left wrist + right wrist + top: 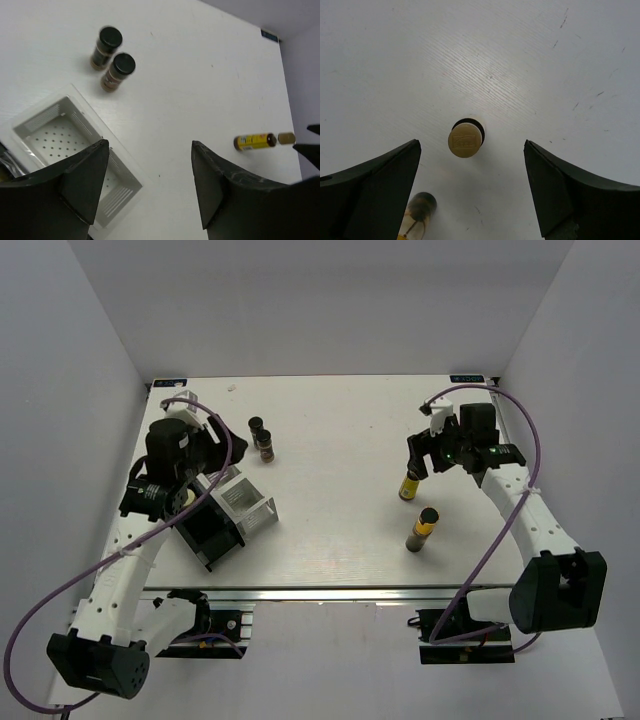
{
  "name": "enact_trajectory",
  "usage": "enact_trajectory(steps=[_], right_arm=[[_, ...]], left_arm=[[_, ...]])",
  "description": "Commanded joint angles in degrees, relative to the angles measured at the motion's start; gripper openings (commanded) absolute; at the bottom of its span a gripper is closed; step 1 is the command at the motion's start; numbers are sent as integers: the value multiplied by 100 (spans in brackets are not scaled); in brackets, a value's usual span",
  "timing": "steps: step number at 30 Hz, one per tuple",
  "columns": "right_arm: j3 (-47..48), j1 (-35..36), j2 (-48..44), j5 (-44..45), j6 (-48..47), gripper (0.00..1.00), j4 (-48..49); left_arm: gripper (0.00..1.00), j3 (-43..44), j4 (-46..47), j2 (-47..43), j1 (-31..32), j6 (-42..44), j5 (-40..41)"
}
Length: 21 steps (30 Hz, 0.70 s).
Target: Organize the condiment bottles
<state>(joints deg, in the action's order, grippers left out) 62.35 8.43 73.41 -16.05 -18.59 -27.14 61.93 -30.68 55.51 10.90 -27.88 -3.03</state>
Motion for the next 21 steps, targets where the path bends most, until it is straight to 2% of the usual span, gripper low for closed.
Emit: enact_trajectory(steps=[1,3,15,18,20,21], right_arm=[[146,19,243,85,-66,89,-37],[164,19,341,67,-92,88,-29],[6,19,772,6,-189,64,270],[-38,19,807,-29,-224,53,340],[-73,19,807,-73,-268,48,393],[-100,19,798,-134,-285,42,402]], left_arm=[[77,-251,369,-4,-9,-42,-936],[77,-296,352,-66,-9,-51,-893],[78,-454,238,-136,-9,-60,-849],[78,-471,229,-128,-8,-69,-840],[78,-445,211,-128,0,-69,-814],[78,-436,202,-136,0,-69,-805]])
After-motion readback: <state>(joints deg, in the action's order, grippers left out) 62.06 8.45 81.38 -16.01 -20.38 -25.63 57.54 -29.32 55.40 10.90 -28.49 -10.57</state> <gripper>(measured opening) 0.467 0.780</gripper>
